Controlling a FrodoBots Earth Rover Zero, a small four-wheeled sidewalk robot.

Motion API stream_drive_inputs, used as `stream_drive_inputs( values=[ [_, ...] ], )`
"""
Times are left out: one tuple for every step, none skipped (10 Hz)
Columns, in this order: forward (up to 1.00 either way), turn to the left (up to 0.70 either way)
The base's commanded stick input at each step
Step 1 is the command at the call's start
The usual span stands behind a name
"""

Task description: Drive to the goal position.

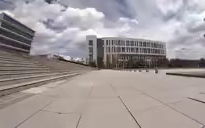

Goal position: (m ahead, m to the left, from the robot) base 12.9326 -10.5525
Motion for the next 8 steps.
stream_drive_inputs(
  values=[
    [0.7,0.02],
    [0.7,0.0],
    [0.7,0.0],
    [0.7,0.0],
    [0.7,0.0],
    [0.7,0.0],
    [0.7,0.0],
    [0.7,0.02]
  ],
)
